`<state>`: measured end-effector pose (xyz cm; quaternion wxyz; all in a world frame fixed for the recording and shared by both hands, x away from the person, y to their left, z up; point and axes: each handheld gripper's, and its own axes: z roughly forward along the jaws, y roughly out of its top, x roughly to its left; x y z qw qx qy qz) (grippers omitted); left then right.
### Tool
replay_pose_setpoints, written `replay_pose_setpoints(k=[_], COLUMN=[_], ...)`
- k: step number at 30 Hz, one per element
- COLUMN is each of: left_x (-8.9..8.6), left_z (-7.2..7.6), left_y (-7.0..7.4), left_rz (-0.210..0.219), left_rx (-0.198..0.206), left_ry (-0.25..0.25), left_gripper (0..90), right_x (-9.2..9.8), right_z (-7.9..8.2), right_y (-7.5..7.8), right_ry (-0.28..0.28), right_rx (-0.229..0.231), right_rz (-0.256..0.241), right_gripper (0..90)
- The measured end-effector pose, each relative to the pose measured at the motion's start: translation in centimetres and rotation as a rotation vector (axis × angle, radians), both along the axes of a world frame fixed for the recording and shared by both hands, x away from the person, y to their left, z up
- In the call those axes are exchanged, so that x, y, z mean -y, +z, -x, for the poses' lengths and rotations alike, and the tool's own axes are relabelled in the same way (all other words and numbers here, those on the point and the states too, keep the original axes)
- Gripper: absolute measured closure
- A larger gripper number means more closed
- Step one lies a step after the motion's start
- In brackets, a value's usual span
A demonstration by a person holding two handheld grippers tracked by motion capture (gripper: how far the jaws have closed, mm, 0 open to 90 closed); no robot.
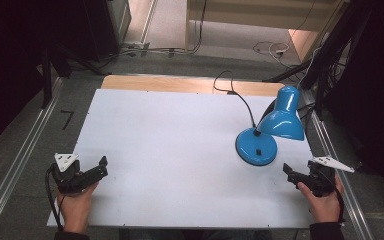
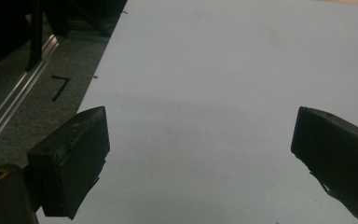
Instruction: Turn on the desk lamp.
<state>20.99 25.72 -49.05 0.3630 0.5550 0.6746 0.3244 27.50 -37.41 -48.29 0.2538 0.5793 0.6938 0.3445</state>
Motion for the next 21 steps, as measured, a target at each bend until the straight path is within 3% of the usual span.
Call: replay_pose_setpoints(k=[11, 21], left_x=[0.1, 0.3], left_z=[0.1, 0.1], left_y=[0.1, 0.1], left_rz=[-0.007, -0.021], left_rx=[0.004, 0.003], left_ry=[-0.006, -0.012], left_gripper=[5.0, 5.0], right_x=[-0.9, -1.7], right_z=[-0.3, -0.9], right_y=[0.3, 0.3], right_ry=[0.014, 0.031], right_rx=[0.019, 0.007], right_rz=[0.008, -0.002], right_gripper=[6.3, 6.3])
